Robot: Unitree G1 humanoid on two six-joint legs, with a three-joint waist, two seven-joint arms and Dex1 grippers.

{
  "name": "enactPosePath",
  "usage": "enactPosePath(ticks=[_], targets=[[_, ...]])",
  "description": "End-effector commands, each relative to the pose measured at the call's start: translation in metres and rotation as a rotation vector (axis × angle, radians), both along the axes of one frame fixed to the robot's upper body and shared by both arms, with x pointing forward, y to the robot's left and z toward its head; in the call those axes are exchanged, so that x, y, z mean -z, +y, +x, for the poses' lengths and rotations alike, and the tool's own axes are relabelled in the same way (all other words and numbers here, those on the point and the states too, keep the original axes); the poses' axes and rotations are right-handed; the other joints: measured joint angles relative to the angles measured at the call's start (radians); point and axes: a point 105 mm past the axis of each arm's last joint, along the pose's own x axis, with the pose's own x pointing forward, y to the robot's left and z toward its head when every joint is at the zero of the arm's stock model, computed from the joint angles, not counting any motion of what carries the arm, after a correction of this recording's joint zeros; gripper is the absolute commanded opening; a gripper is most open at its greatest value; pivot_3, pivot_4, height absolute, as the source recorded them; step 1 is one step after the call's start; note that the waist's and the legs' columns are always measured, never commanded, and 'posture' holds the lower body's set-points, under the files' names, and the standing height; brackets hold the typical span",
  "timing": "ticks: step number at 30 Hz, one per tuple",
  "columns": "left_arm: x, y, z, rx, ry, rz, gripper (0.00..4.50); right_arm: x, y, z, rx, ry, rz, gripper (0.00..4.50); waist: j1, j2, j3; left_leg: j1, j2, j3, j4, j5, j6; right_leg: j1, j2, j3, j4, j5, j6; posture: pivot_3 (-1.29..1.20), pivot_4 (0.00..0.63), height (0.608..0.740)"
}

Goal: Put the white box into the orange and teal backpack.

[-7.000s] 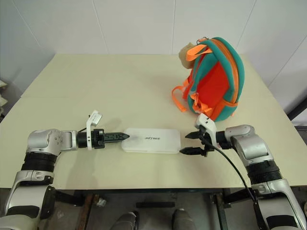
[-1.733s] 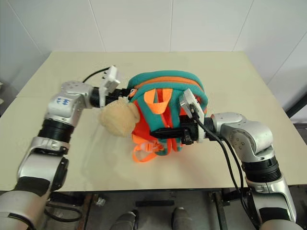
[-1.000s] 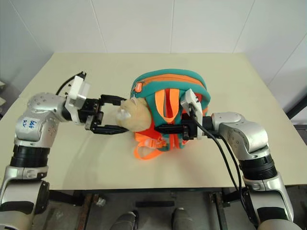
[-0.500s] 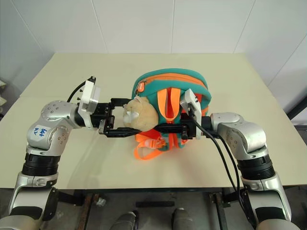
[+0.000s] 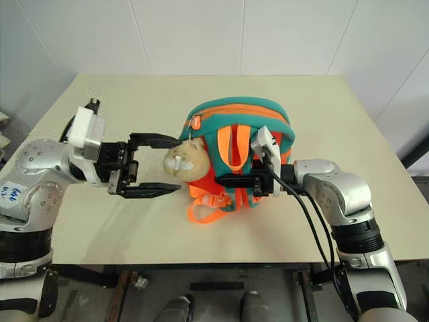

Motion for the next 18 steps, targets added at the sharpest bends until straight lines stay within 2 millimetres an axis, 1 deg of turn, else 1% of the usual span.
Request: enactPosePath(ticks=[1,4,7,9,10,12,15,18], targets=[[0.008,-0.007,0.006,-0.013,-0.020,0.002,4.47,-0.003,0.004,-0.001,-0.015,-0.021,0.000,0.00,0.000,0.000,0.000,0.000,0.000,0.000,0.000,0.000,0.000,0.000,0.000,0.000,0.000,0.000,0.000,0.00,0.150,0.740],[0.020,-0.010,0.013,-0.034,-0.070,0.065,4.47,-0.005,0.004,-0.001,-0.018,-0.027,-0.002,0.00,-0.001,0.000,0.000,0.000,0.000,0.000,0.000,0.000,0.000,0.000,0.000,0.000,0.000,0.000,0.000,0.00,0.150,0.740],[0.017,-0.007,0.026,-0.107,-0.123,0.053,4.47,-0.007,0.003,-0.001,-0.017,-0.029,-0.003,0.00,0.000,0.000,0.000,0.000,0.000,0.000,0.000,0.000,0.000,0.000,0.000,0.000,-0.001,0.000,0.000,0.00,0.150,0.740],[-0.001,-0.001,0.037,-0.179,-0.208,-0.013,4.47,-0.006,0.002,-0.002,-0.014,-0.027,-0.005,0.00,0.002,0.000,0.000,0.000,0.000,0.000,0.000,0.000,0.000,0.000,0.000,0.000,-0.001,0.000,0.000,0.00,0.150,0.740],[-0.008,0.001,0.039,-0.195,-0.233,-0.042,4.47,-0.006,0.002,-0.002,-0.014,-0.026,-0.005,0.00,0.002,0.000,0.000,0.000,0.000,0.000,0.000,0.000,0.000,0.000,0.000,0.000,-0.001,0.000,0.000,0.00,0.150,0.740],[-0.016,0.002,0.041,-0.206,-0.273,-0.071,4.47,-0.005,0.002,-0.003,-0.013,-0.024,-0.005,0.00,0.002,0.000,0.000,0.000,0.000,0.000,0.000,0.000,0.000,0.000,0.000,0.000,-0.002,0.001,0.001,0.00,0.150,0.740],[-0.021,0.005,0.039,-0.210,-0.292,-0.082,4.47,-0.004,0.002,-0.004,-0.014,-0.021,-0.002,0.00,0.001,0.000,0.000,-0.001,0.000,0.000,-0.001,0.000,0.000,0.001,0.000,0.000,-0.004,0.001,0.001,0.00,0.150,0.740],[-0.018,0.009,0.040,-0.219,-0.285,-0.060,4.47,-0.004,0.002,-0.004,-0.014,-0.019,0.000,0.00,0.000,0.000,0.000,-0.001,0.000,0.000,-0.001,-0.001,0.001,0.000,0.000,0.000,-0.004,0.001,0.001,0.00,0.150,0.740]])
